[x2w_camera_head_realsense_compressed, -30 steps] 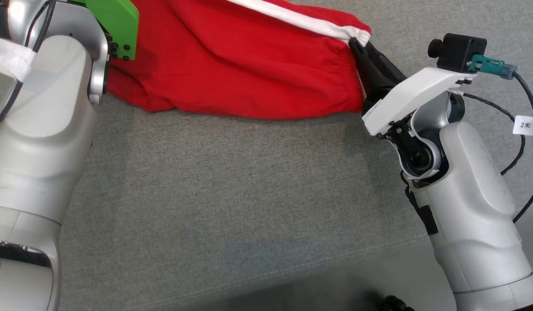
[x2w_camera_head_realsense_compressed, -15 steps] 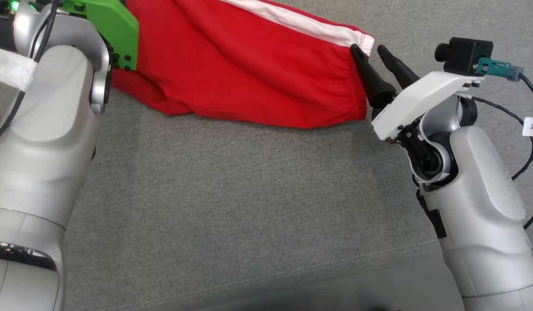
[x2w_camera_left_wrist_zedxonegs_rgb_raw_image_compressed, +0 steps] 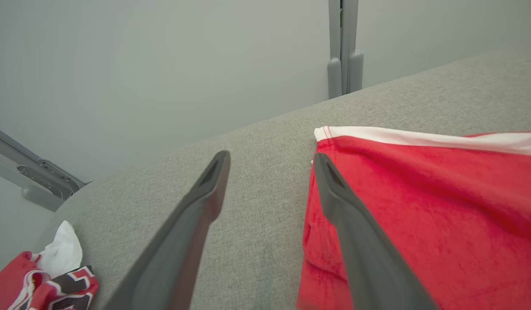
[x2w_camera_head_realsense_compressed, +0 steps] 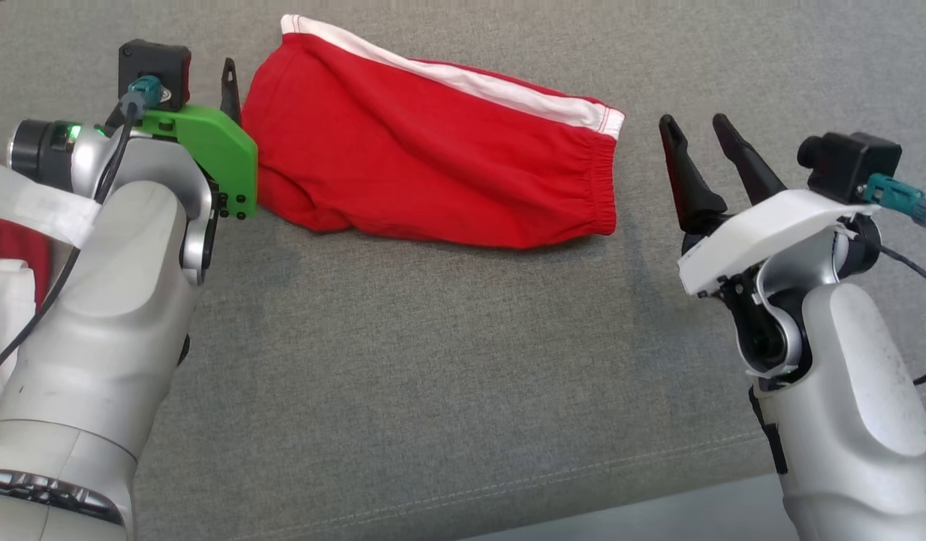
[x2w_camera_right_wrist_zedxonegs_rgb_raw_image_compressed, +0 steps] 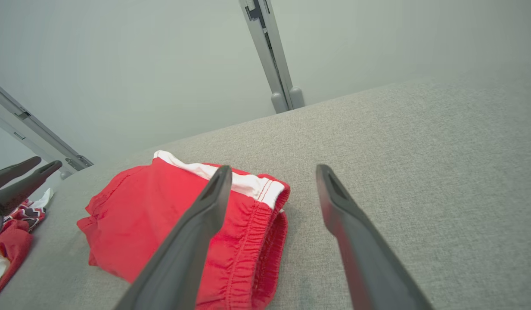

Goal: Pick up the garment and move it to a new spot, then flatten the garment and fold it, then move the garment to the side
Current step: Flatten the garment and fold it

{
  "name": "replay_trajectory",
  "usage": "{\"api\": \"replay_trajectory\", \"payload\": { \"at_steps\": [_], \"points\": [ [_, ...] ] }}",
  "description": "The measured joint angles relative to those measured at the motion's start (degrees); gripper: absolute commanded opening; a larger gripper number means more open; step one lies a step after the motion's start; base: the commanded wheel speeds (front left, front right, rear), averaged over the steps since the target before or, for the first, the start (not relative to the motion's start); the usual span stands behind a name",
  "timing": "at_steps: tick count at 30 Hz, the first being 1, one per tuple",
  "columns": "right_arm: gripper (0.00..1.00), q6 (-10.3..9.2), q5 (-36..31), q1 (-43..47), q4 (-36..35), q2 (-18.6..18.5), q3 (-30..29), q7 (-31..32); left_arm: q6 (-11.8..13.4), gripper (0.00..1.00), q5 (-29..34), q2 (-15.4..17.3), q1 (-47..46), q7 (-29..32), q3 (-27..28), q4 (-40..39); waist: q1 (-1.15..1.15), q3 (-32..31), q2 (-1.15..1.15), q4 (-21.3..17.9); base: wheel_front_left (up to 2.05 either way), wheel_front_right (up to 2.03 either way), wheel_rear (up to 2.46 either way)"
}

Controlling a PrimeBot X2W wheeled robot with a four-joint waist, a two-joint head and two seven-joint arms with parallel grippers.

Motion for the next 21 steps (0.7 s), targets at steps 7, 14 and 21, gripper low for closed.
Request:
{"api": "replay_trajectory", "payload": {
  "at_steps": [7, 14, 21],
  "points": [
    [1.00, 0.00, -6.01, 5.95, -4.85, 0.67, 0.71, -6.24, 0.41, 1.00, -1.58, 0.65, 1.64, -0.18, 1.11, 0.87, 0.00, -2.57, 0.00, -0.97, 0.00, 0.00, 0.00],
    [1.00, 0.01, -14.33, 12.61, -8.72, 0.78, 5.13, -12.72, 1.16, 1.00, -3.01, 1.81, 1.76, 0.11, 1.96, 2.33, 0.00, -2.36, 0.00, -3.72, 0.00, 0.00, 0.00],
    [1.00, 0.01, -14.40, 15.79, -8.46, 0.76, 5.93, -13.89, 0.99, 1.00, -3.33, 1.98, 1.82, 1.75, 1.55, 4.65, 0.00, -0.96, 0.00, -5.04, 0.00, 0.00, 0.00]
  ]
}}
